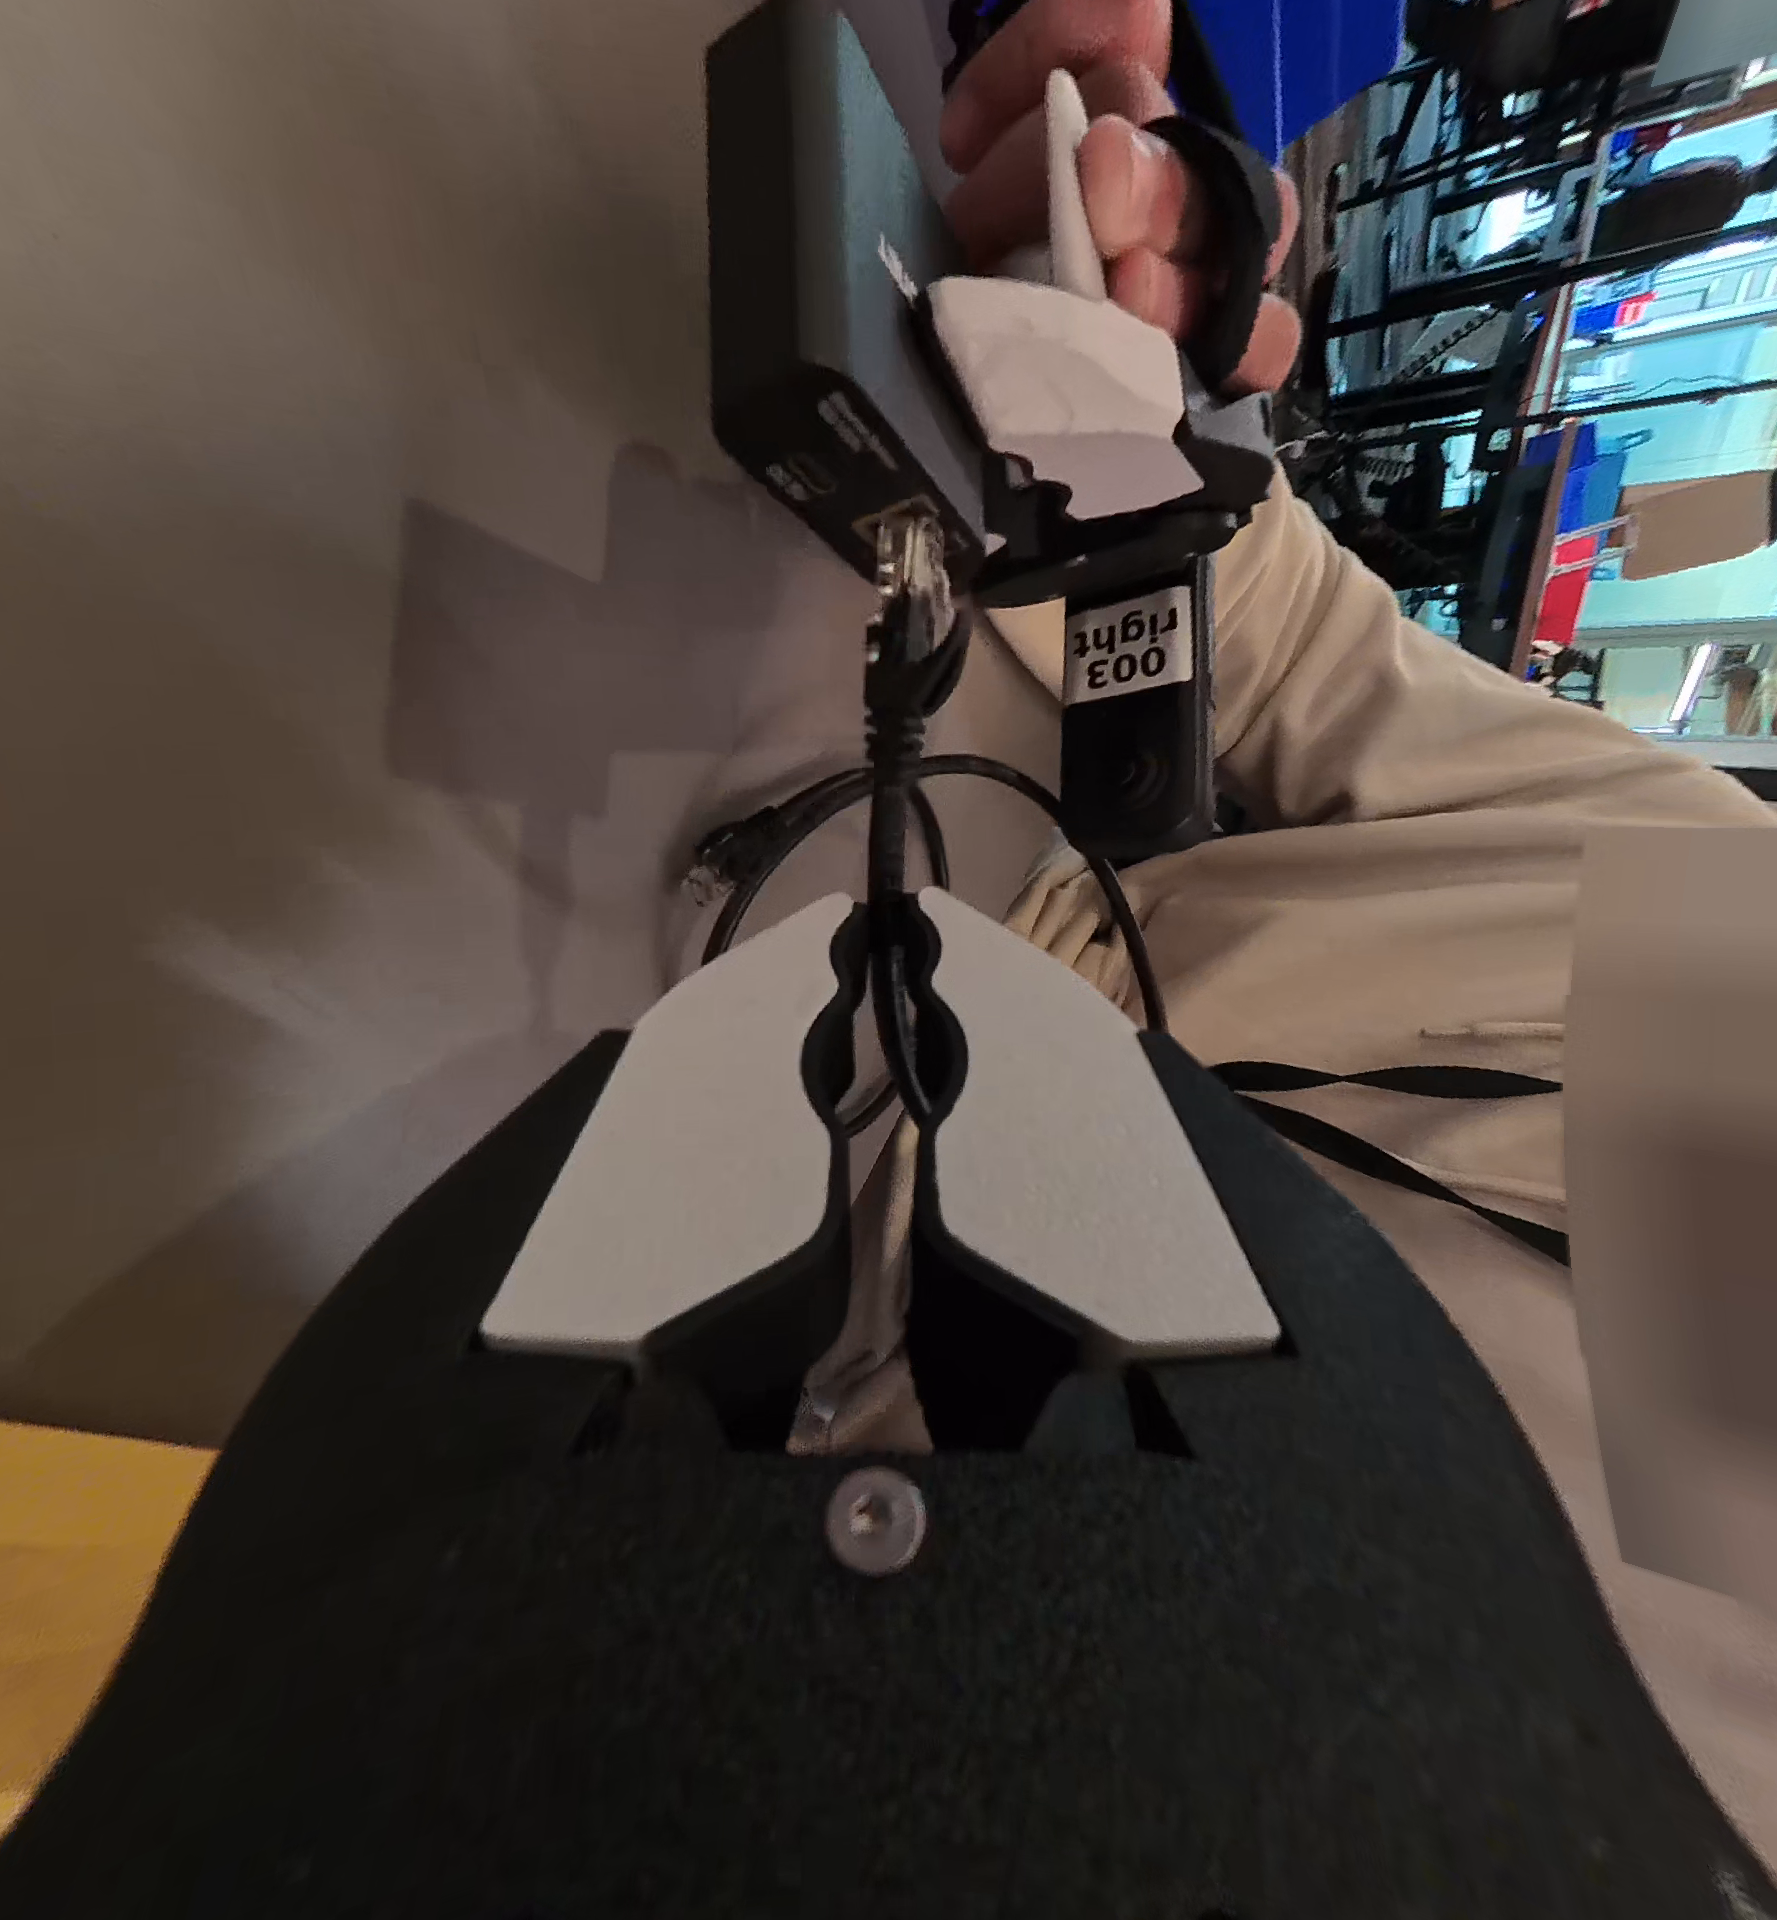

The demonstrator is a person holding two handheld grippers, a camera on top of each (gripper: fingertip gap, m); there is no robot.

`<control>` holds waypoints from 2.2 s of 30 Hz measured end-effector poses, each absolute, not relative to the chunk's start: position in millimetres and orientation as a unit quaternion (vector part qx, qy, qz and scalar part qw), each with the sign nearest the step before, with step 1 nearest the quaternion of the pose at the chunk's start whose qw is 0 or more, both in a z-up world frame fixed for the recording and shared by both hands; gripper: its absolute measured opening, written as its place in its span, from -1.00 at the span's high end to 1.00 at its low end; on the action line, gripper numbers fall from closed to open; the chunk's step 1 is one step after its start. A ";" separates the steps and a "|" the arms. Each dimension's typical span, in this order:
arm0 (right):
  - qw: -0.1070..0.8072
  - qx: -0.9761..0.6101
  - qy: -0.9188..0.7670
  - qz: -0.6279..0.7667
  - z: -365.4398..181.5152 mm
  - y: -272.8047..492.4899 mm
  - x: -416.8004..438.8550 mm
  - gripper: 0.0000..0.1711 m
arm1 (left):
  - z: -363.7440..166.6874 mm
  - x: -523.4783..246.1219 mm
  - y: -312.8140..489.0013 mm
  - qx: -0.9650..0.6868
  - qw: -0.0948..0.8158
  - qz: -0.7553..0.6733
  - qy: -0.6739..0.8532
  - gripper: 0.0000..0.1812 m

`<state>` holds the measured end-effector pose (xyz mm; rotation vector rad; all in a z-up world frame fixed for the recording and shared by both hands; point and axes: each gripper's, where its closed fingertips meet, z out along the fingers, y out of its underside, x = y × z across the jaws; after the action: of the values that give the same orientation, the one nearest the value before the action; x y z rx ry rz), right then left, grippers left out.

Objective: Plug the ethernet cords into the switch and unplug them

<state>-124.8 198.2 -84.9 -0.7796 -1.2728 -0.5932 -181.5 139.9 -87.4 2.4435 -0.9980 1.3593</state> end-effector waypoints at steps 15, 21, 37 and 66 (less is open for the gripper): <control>0.688 -0.380 -0.580 -0.214 -95.2 201.5 -125.2 0.72 | -145.5 -213.0 99.7 0.836 0.133 0.275 -0.456 0.94; 0.717 -0.408 -0.559 -0.074 -86.1 190.8 -130.1 0.72 | -174.2 -192.9 128.9 0.854 -0.029 0.197 -0.480 0.61; 0.698 -0.436 -0.568 0.001 -94.8 183.2 -141.3 0.72 | -112.2 -132.7 178.9 0.798 -0.307 0.338 -0.393 0.34; 0.653 -0.524 -0.541 -0.077 -111.5 225.4 -110.2 0.72 | -166.8 -229.4 120.4 0.694 -0.242 -0.083 -0.673 0.67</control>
<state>-110.2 225.4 -111.5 -1.1895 -1.2280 -0.1757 -229.4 120.4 -166.8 2.5967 -2.5189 -0.3089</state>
